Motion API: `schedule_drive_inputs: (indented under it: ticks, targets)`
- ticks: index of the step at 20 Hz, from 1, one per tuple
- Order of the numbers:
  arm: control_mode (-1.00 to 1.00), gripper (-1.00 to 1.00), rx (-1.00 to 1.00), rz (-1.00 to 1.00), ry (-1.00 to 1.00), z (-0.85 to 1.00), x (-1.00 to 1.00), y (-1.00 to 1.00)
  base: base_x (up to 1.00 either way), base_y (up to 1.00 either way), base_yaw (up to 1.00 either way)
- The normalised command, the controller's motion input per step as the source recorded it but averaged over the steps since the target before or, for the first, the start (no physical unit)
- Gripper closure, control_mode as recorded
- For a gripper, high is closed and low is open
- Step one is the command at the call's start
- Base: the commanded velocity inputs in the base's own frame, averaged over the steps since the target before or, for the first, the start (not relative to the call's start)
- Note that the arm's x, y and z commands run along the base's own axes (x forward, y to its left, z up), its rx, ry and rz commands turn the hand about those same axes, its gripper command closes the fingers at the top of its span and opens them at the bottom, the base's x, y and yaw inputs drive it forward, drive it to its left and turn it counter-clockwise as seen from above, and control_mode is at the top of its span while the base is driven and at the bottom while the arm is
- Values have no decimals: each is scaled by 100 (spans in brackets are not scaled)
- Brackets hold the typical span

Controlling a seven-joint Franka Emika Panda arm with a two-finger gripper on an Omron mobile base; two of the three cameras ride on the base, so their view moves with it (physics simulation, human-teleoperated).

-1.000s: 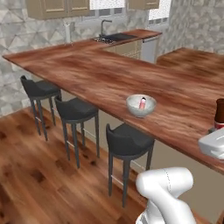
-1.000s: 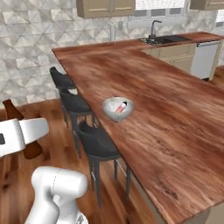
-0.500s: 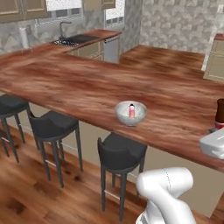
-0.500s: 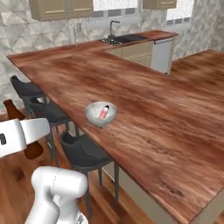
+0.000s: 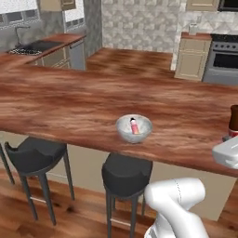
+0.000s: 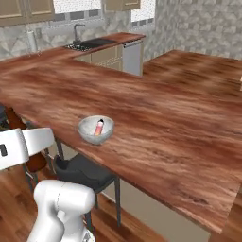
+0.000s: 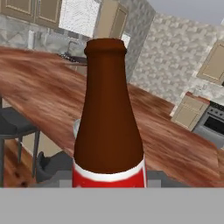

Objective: Open the fridge, grab two sodas, and place both sodas inside the bowl with ice on the dining counter.

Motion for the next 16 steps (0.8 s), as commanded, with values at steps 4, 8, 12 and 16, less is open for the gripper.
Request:
schedule_drive_inputs:
  ticks: [4, 8, 12, 16]
  targets:
    - [100, 100, 0, 0, 0, 0, 0, 0, 26, 53, -44]
    - [100, 100, 0, 0, 0, 0, 0, 0, 33, 59, -43]
    - [100, 100, 0, 0, 0, 0, 0, 0, 37, 60, -43]
    - [100, 100, 0, 0, 0, 0, 0, 0, 46, 62, -42]
